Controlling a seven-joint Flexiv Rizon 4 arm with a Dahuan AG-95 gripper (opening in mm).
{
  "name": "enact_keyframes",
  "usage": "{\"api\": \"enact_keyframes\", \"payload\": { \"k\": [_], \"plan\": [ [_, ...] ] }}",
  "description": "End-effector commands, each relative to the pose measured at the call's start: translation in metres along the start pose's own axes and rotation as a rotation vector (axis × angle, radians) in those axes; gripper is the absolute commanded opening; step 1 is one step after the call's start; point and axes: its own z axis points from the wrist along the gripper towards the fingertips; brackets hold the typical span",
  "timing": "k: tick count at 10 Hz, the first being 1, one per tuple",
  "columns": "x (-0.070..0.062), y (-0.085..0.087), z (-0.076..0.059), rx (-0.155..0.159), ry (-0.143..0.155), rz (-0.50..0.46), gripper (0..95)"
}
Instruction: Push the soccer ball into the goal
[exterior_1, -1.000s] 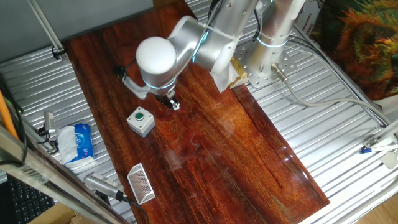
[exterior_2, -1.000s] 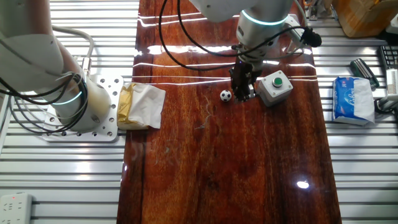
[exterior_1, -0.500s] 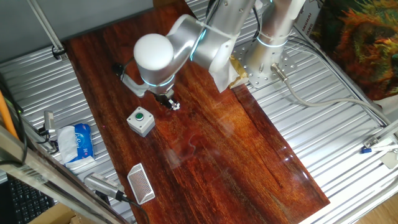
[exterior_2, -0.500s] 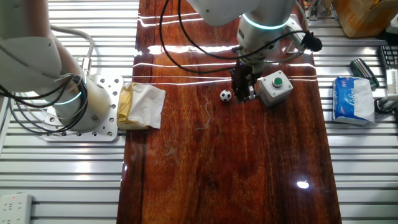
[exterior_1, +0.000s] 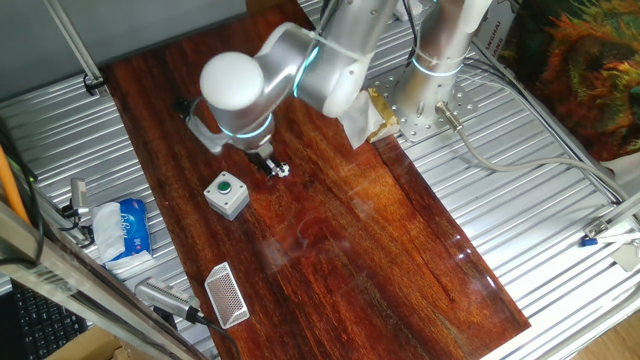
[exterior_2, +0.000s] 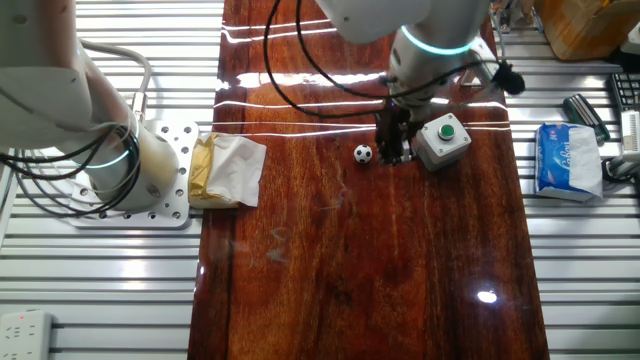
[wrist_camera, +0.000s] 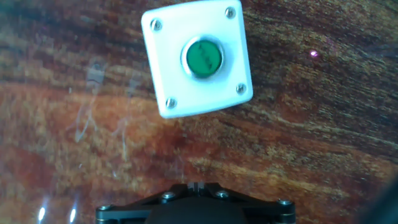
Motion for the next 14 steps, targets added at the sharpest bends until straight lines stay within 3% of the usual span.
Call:
{"api": "enact_keyframes", "payload": {
  "k": [1, 3, 5, 7, 8, 13, 14],
  "plan": [
    [0.002, 0.000, -0.003, -0.077, -0.039, 0.031, 0.0],
    [0.003, 0.000, -0.003, -0.068, -0.034, 0.014, 0.0],
    [0.016, -0.003, 0.006, -0.042, -0.029, 0.003, 0.0],
    [0.036, -0.005, 0.019, -0.039, -0.041, -0.005, 0.0],
    [0.038, -0.006, 0.020, -0.038, -0.045, -0.004, 0.0],
    [0.036, -0.005, 0.011, -0.104, -0.066, 0.037, 0.0],
    [0.035, -0.004, 0.011, -0.136, -0.070, 0.058, 0.0]
  ]
}}
